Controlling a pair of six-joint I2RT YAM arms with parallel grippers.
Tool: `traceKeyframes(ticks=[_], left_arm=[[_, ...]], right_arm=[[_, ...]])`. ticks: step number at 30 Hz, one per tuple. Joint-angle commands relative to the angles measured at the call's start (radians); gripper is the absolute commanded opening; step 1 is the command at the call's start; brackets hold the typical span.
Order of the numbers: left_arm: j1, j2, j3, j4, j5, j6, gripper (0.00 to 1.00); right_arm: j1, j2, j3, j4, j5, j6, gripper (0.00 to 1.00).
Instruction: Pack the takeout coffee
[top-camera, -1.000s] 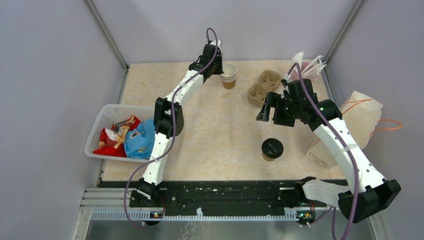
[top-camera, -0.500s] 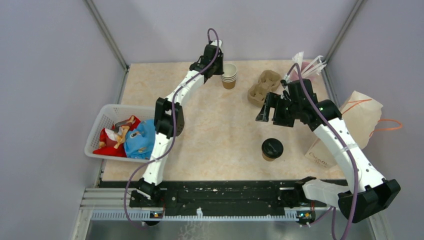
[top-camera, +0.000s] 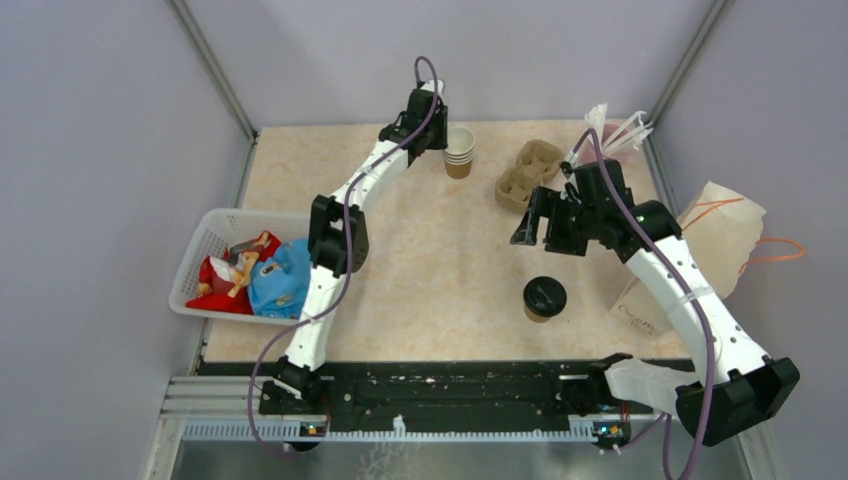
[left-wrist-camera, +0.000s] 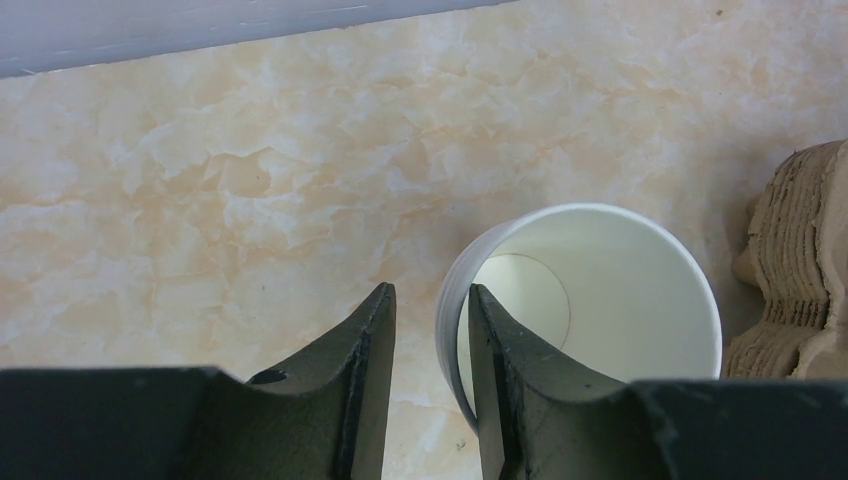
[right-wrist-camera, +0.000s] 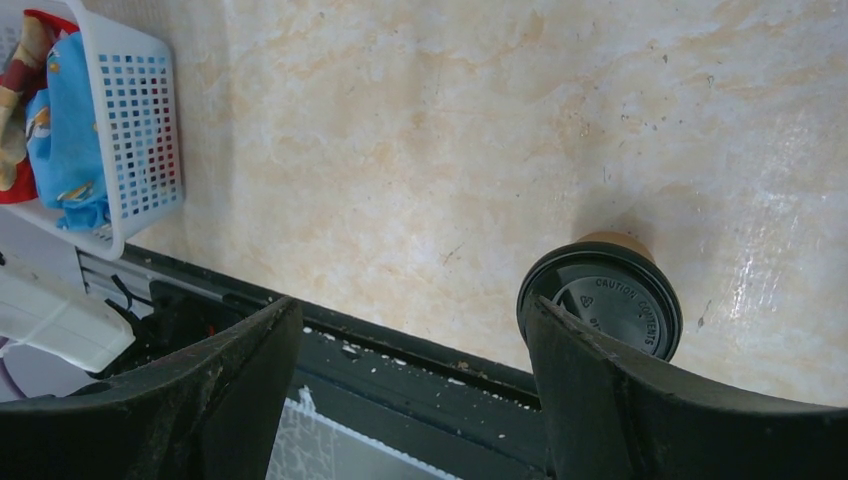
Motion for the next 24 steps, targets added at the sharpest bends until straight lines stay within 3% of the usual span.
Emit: traceKeyframes(ticks=[1, 14, 24], left_arm=[[-0.006, -0.077, 0.039, 0.027, -0.011, 0.018, 0.40], [-0.012, -0.086, 0.039, 0.027, -0.013, 0.025, 0.32], [-0.014, -0.073, 0.039, 0.018, -0.008, 0.022, 0.13]], right_arm=[[-0.007, -0.019, -0.002, 0.033, -0.011, 0.008, 0.81], [-0.008, -0.022, -0.011, 0.041, -0.022, 0.019, 0.81], [-0.007, -0.030, -0.014, 0.038, -0.019, 0.026, 0.81]])
